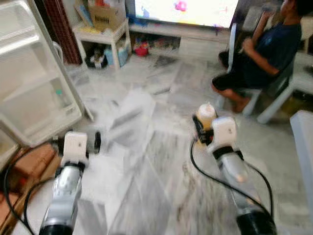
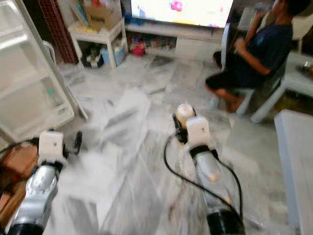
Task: Restocking fridge
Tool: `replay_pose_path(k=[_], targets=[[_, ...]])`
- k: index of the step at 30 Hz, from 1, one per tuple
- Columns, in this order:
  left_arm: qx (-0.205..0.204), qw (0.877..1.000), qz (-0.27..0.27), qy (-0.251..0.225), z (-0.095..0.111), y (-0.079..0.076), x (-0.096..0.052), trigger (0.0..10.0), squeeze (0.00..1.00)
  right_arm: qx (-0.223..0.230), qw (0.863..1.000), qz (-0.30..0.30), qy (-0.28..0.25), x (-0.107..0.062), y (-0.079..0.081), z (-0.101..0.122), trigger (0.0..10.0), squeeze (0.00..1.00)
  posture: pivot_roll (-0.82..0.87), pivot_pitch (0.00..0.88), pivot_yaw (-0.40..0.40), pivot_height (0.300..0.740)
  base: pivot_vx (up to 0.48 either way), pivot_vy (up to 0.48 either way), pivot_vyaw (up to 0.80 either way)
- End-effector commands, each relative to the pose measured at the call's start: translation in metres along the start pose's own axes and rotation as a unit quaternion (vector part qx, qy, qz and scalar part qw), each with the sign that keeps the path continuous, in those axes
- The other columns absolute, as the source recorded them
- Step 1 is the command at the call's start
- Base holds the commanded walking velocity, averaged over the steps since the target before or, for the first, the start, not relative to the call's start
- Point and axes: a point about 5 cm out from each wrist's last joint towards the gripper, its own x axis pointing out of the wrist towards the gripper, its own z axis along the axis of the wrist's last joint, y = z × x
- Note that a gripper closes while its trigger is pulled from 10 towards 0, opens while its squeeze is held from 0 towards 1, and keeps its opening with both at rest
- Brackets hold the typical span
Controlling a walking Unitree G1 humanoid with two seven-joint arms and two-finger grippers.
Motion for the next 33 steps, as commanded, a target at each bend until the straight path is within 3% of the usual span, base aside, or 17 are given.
replay_pose_path(k=[1, 8, 21, 33], targets=[[0.008, 1.000, 0.010, 0.006, -0.002, 0.008, -0.003, 10.0, 0.00, 0.008, 1.000, -0.007, -0.018, 0.006, -0.001, 0.009, 10.0, 0.00, 0.02, 0.000, -0.020, 0.740, 0.469, 0.000, 0.66], [-0.008, 0.999, 0.034, 0.026, -0.009, 0.010, -0.008, 10.0, 0.00, 0.010, 1.000, 0.002, -0.021, 0.008, 0.005, 0.011, 10.0, 0.00, 0.03, 0.000, -0.022, 0.740, 0.448, 0.000, 0.66], [0.000, 0.998, 0.045, 0.032, -0.010, 0.012, -0.008, 10.0, 0.00, 0.012, 0.999, 0.031, -0.029, 0.012, 0.016, 0.013, 10.0, 0.00, 0.03, 0.000, -0.025, 0.740, 0.342, 0.000, 0.68], [0.004, 0.998, 0.054, 0.034, -0.009, 0.012, -0.006, 10.0, 0.00, 0.025, 0.997, 0.057, -0.034, 0.014, 0.023, 0.015, 10.0, 0.00, 0.03, 0.000, -0.024, 0.740, 0.000, 0.000, 0.78]])
